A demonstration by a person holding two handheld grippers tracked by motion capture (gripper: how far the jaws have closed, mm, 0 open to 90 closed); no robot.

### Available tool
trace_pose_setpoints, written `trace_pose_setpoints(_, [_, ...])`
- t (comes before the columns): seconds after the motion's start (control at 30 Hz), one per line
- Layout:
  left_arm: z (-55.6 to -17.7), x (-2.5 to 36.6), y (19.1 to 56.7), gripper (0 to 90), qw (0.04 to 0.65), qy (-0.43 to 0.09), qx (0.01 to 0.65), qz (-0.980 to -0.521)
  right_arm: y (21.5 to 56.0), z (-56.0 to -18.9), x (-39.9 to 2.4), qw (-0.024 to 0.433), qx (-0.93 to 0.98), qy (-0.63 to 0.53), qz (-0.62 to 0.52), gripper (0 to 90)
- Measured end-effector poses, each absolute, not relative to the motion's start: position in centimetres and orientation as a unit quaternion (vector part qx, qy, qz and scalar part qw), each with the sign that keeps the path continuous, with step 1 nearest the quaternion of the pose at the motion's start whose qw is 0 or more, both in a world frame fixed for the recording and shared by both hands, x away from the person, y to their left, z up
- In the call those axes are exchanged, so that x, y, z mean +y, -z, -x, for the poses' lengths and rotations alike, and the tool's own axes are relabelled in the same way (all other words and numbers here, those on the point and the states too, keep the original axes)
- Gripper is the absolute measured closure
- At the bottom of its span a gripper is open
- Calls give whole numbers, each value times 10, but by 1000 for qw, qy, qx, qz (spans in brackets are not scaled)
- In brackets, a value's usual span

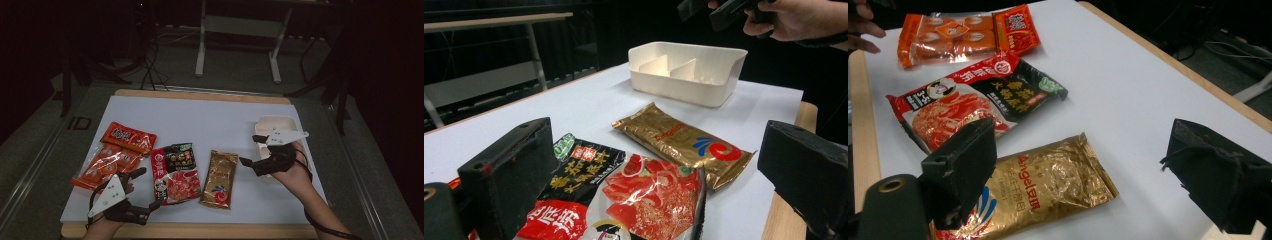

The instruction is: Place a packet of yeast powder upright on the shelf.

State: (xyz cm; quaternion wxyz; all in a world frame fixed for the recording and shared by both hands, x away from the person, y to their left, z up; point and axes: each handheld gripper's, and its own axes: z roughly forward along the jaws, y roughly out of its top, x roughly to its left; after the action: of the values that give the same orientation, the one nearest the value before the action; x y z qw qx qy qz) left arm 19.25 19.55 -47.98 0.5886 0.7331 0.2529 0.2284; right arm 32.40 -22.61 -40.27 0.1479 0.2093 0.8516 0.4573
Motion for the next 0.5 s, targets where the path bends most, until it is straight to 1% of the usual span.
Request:
trace_pose_setpoints(0.13, [-193, 195, 480, 26, 587, -228, 253, -734, 406, -331, -221, 132, 863, -445, -198, 130])
trace_pose_setpoints(0.33, [-193, 196, 481, 26, 587, -227, 253, -735, 413, -339, -211, 124, 877, -425, -187, 134])
trace_pose_setpoints(0.4, [-193, 196, 481, 26, 586, -229, 253, -735, 415, -342, -208, 111, 881, -422, -183, 138])
trace_pose_setpoints(0.5, [-193, 196, 481, 26, 586, -228, 254, -735, 417, -346, -204, 105, 886, -415, -178, 139])
